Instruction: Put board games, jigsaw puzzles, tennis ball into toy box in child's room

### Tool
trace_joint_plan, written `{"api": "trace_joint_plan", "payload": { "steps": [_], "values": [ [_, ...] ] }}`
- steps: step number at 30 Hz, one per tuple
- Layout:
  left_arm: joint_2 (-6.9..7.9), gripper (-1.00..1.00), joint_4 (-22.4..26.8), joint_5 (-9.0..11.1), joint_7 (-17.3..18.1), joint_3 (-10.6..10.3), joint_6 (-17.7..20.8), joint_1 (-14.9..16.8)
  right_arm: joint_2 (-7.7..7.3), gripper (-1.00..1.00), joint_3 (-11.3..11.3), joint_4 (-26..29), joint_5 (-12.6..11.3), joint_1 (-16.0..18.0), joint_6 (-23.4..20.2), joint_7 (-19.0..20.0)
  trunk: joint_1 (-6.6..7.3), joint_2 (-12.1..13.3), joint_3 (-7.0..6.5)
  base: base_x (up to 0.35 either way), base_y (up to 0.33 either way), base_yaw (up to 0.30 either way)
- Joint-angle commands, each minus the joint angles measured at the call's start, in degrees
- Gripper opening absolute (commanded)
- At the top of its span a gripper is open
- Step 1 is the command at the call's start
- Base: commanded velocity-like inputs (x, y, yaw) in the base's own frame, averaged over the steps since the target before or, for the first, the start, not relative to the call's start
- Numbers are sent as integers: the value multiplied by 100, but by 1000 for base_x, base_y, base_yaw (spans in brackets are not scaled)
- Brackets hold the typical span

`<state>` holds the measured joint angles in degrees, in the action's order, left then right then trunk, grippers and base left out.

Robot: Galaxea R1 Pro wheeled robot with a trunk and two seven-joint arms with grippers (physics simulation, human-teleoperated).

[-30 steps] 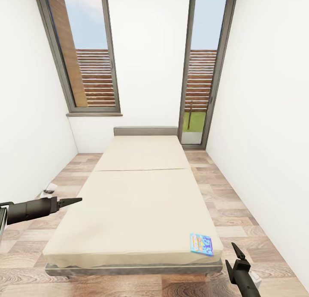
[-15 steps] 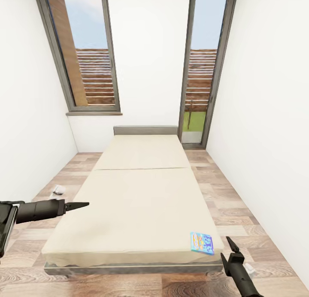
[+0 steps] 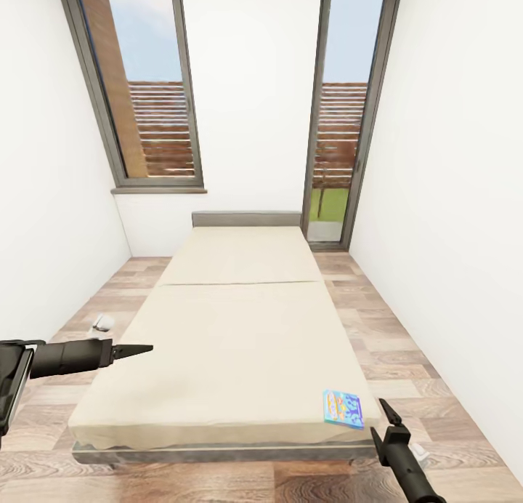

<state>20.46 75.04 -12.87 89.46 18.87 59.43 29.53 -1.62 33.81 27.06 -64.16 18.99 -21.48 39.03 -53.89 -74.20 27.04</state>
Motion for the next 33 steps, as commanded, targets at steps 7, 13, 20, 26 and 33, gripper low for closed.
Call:
{"api": "trace_joint_plan", "payload": {
  "steps": [7, 13, 20, 26, 33],
  "values": [
    [9, 100, 2, -52, 54, 3, 57, 1, -37, 100, 32, -13, -50, 1, -55, 8, -154, -286, 132, 0, 0, 0],
    [10, 100, 2, -50, 54, 2, 57, 1, -47, 100, 37, -16, -52, 0, -51, 2, -286, -526, 240, 0, 0, 0],
    [17, 100, 9, -2, 54, 10, 57, 1, -40, 100, 33, -16, -46, 6, -33, -42, -440, -807, 366, 0, 0, 0],
    [93, 100, 18, 426, 54, -15, 57, 0, -38, 100, 30, -16, -42, 8, -25, -51, -572, -1048, 473, 0, 0, 0],
    [412, 100, 42, 1156, 54, -241, 57, -9, -40, 100, 19, -16, -26, 12, -31, -53, -725, -1329, 599, 0, 0, 0]
  ]
}}
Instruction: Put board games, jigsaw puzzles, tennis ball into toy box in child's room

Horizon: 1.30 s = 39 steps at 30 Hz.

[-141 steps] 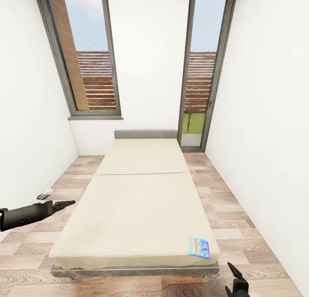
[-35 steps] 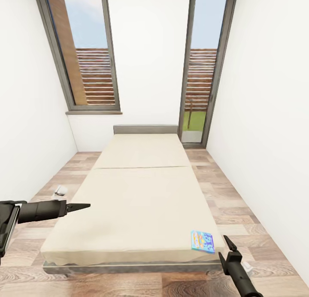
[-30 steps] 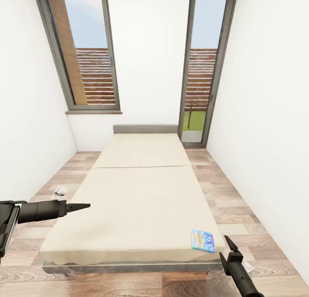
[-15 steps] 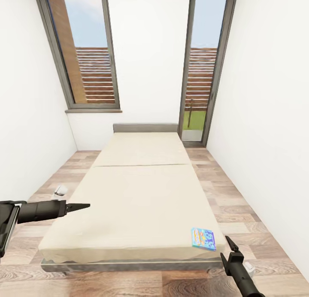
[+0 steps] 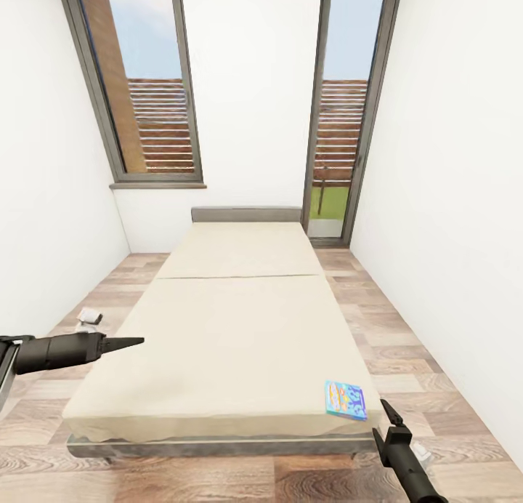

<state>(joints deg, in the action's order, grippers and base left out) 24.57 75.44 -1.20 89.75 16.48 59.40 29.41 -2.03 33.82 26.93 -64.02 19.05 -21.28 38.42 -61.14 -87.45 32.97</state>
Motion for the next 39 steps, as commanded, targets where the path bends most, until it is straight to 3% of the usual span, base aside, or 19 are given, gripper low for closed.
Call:
{"api": "trace_joint_plan", "payload": {
  "steps": [1, 6, 12, 16, 21, 26, 39],
  "values": [
    [31, 100, 3, 52, 25, -53, 60, 3, 1, 100, 16, -4, -39, 6, -50, 8, 0, -4, 6, 0, 0, 0],
    [152, 100, 27, 343, 25, -371, 60, -2, 1, 100, 5, -4, -33, 10, -44, 7, 0, -4, 6, 0, 0, 0],
    [250, 100, 51, 593, 25, -454, 60, -8, 1, 100, 3, -4, -32, 10, -50, 7, 0, -4, 6, 0, 0, 0],
    [405, 100, 159, 1049, 25, -486, 60, -28, -1, 100, 2, -4, -32, 11, -51, 7, 0, -4, 6, 0, 0, 0],
    [581, 100, 265, 1413, 25, -500, 60, -56, -6, 100, 0, -4, -32, 11, -56, 7, 0, -4, 6, 0, 0, 0],
    [674, 100, 471, 1537, 25, -518, 60, -75, -7, 100, -2, -4, -29, 11, -59, 7, 0, -4, 6, 0, 0, 0],
    [711, 100, 626, 1605, 25, -544, 60, -91, -8, 100, -4, -4, -12, 19, -40, 2, 0, -4, 6, 0, 0, 0]
  ]
}}
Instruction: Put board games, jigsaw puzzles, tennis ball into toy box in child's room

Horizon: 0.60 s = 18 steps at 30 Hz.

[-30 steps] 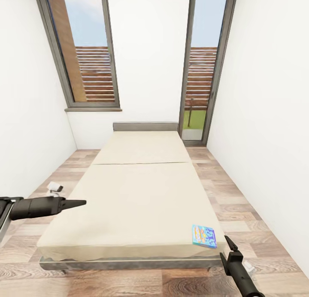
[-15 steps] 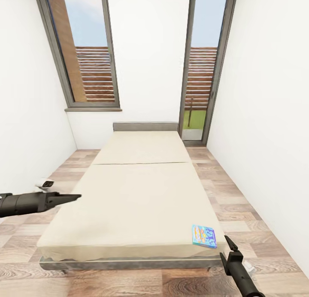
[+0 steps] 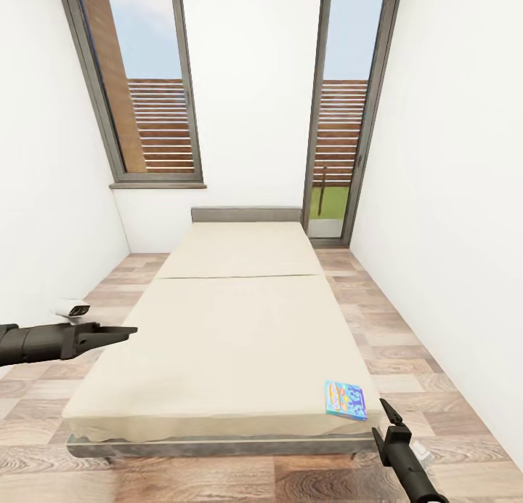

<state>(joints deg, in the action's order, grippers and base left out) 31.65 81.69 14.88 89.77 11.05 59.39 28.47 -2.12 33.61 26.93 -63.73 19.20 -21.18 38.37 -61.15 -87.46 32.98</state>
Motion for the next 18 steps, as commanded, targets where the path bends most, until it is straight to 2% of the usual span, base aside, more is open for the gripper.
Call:
{"api": "trace_joint_plan", "payload": {
  "steps": [1, 3, 7, 18],
  "values": [
    [3, 100, 3, 9, 23, -1, 61, 3, 1, 100, 17, -4, -39, 5, -47, 9, 0, -3, 6, 0, 0, 0],
    [5, 100, 7, 57, 23, 0, 61, 0, -2, 100, 16, -4, -37, 4, -41, 11, 0, -3, 6, 0, 0, 0],
    [7, 100, 12, 126, 23, 1, 61, -5, -6, 100, 15, -4, -32, 5, -31, 12, -88, -163, 77, 0, 0, 0],
    [8, 100, 14, 169, 23, 2, 61, -8, -16, 100, 14, -4, -26, 5, -27, 13, -329, -605, 275, 0, 0, 0]
  ]
}}
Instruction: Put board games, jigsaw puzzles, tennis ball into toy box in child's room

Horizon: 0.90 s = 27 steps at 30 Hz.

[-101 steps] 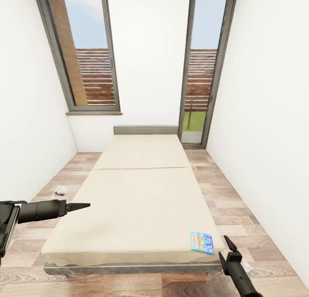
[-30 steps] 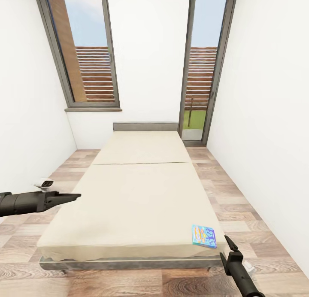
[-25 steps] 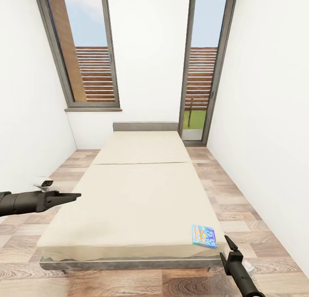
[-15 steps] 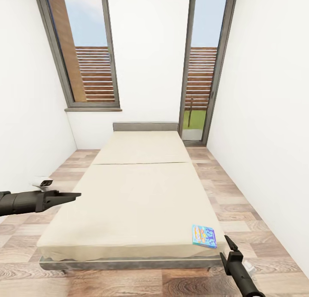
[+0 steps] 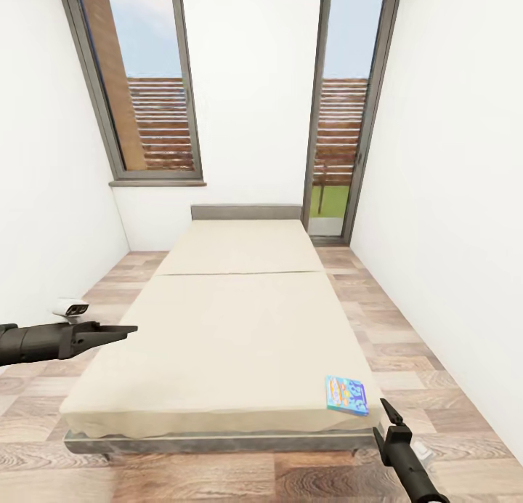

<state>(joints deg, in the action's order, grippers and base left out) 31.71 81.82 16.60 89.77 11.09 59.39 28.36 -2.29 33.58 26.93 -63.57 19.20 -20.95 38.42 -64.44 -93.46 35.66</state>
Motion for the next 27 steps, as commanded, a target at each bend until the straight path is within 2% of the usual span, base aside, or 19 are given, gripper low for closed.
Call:
{"api": "trace_joint_plan", "payload": {
  "steps": [1, 27],
  "values": [
    [2, 100, 0, -2, 23, -1, 61, 3, 1, 100, 17, -3, -42, 5, -52, 8, -22, -44, 24, 0, 0, 0],
    [2, 100, 1, 1, 23, -3, 61, 3, 1, 100, 18, 5, -41, 3, -65, 95, -593, -1087, 491, 0, 0, 0]
  ]
}}
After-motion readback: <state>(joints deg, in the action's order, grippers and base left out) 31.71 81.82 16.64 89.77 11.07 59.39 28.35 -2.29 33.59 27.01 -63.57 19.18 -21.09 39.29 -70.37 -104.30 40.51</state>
